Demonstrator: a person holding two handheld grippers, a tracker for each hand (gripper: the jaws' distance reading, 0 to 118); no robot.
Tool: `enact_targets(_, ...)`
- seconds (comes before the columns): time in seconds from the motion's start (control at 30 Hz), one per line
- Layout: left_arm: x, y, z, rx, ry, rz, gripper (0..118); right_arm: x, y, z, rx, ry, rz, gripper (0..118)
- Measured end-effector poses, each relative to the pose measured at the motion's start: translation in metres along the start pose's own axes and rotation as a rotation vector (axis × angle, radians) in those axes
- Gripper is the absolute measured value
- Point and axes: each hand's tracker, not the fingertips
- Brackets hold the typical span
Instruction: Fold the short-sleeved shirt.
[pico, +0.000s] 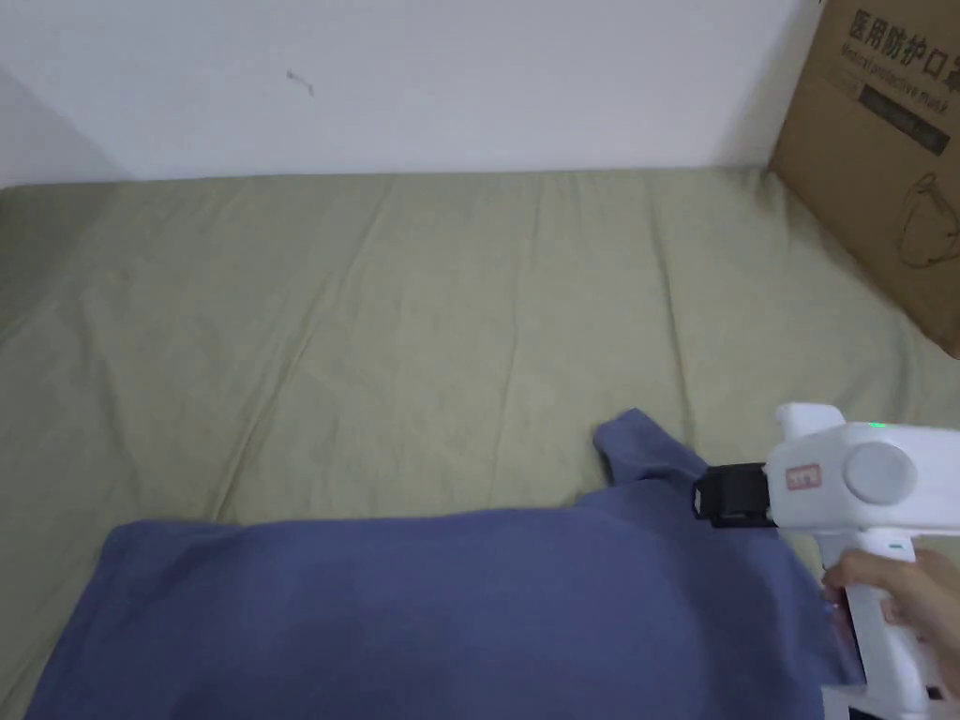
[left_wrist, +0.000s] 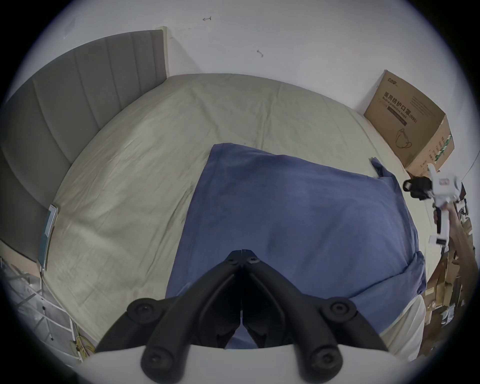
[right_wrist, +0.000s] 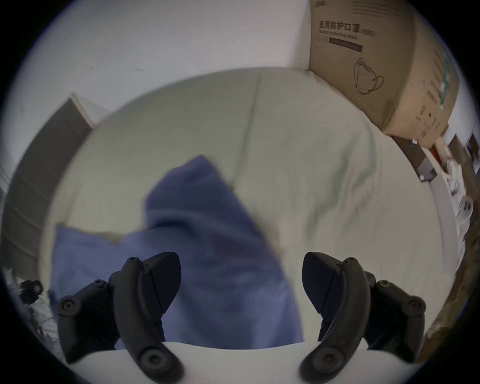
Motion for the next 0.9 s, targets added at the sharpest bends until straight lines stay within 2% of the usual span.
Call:
enact_targets(0.03,0.0,0.001,-0.004,-0.009,0.005,-0.002,0,0.001,0.005,-0.016,-0.039,-0.05,0.007,97)
enact_targets(0.07,0.0,0.001,-0.007,-0.014,0.011,-0.001,0,0.003,0.007,-0.031,-0.078,-0.059,0.027,90)
enact_targets(0.1,-0.001,0.001,-0.01,-0.022,0.016,0.002,0,0.006,0.007,-0.041,-0.121,-0.057,0.012,79)
enact_targets(0.13,-0.002,0.002,-0.013,-0.03,0.02,0.005,0,0.008,0.003,-0.047,-0.152,-0.009,-0.032,79)
enact_targets(0.2,-0.004,0.002,-0.016,-0.042,0.02,0.008,0,0.007,-0.002,-0.036,-0.086,-0.017,-0.061,79)
enact_targets(0.23,-0.005,0.004,-0.018,-0.047,0.022,0.007,0,0.007,-0.001,-0.031,-0.084,-0.008,-0.055,72)
enact_targets(0.27,-0.007,0.006,-0.02,-0.047,0.024,0.008,3,0.007,-0.001,-0.028,-0.078,-0.011,-0.049,61)
enact_targets(0.3,-0.009,0.009,-0.022,-0.034,0.024,0.02,24,0.009,0.001,-0.026,-0.082,-0.018,-0.042,31)
enact_targets(0.33,-0.01,0.014,-0.025,-0.034,0.024,0.024,48,0.01,0.001,-0.021,-0.095,0.049,-0.062,6)
enact_targets(0.37,-0.01,0.022,-0.029,-0.037,0.025,0.025,74,0.01,0.003,-0.02,-0.117,0.062,-0.118,4)
enact_targets(0.4,-0.012,0.031,-0.034,-0.026,0.016,0.03,95,0.008,0.005,-0.02,-0.122,0.049,-0.111,4)
enact_targets(0.43,-0.014,0.04,-0.039,-0.003,-0.001,0.034,102,0.006,0.005,-0.02,-0.11,0.041,-0.095,4)
enact_targets(0.53,-0.02,0.083,-0.07,-0.036,0.023,0.07,104,0.003,0.004,-0.024,-0.118,0.026,-0.083,4)
enact_targets(0.77,-0.022,0.158,-0.164,-0.081,0.076,0.061,102,0.007,0.004,-0.026,-0.126,0.033,-0.118,4)
enact_targets(0.83,-0.021,0.16,-0.189,-0.141,0.063,0.089,84,0.006,0.003,-0.028,-0.127,0.029,-0.12,4)
enact_targets(0.87,-0.017,0.154,-0.203,-0.207,0.084,0.069,83,0.004,0.003,-0.028,-0.128,0.027,-0.119,4)
enact_targets(0.9,-0.012,0.151,-0.203,-0.174,0.14,-0.009,81,0.004,0.003,-0.028,-0.128,0.023,-0.116,4)
